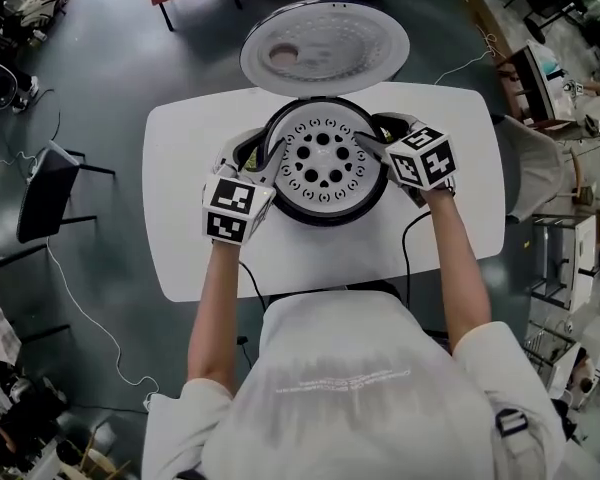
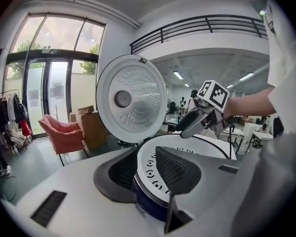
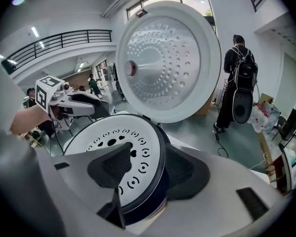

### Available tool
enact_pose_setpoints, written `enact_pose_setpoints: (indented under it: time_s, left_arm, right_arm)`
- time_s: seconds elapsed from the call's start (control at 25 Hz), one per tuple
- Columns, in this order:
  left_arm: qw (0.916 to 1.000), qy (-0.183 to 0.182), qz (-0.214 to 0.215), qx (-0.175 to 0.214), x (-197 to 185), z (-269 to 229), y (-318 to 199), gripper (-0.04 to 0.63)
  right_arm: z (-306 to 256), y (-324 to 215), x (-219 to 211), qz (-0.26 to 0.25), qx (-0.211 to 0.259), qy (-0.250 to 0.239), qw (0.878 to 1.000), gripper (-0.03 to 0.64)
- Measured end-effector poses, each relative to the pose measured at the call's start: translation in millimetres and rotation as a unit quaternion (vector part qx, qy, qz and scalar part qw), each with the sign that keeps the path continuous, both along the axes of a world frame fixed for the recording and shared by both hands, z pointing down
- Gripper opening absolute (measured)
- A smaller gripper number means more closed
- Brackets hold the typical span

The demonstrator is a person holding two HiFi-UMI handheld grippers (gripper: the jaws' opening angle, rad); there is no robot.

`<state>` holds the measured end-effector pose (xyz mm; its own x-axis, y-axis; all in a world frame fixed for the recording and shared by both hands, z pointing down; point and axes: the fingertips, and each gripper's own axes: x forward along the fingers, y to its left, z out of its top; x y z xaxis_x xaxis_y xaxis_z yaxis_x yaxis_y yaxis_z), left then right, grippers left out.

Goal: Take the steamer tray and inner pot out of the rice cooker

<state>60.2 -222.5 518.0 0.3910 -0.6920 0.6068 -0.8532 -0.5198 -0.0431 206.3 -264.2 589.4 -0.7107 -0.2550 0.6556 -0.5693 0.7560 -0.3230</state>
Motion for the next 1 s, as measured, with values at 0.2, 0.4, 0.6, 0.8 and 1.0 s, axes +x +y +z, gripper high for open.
enact_pose_setpoints:
  time_s: [0.2,0.4,0.6,0.8,1.0]
  left_arm:
    - [0.9997,0.012,0.015,-0.016,-4,10,0,0.129]
    - [0.9989,0.019,0.034,-0.028,-8,23,4,0.126]
    - [0.9982,0.024,0.042,-0.035,-16,35,-5,0.127]
    - [0.9974,0.028,0.053,-0.04,-12,43,-5,0.126]
    - [0.9972,0.029,0.056,-0.042,-8,45,-3,0.126]
  right_arm:
    - [15,-6,-4,0.003,-0.002,0.039,0.999,0.237]
    - [32,-8,-5,0.003,0.011,0.079,0.997,0.228]
    - [36,-13,-11,0.001,0.026,0.096,0.995,0.209]
    - [40,-13,-13,-0.011,0.068,0.136,0.988,0.179]
    - [37,-11,-13,-0.013,0.069,0.138,0.988,0.171]
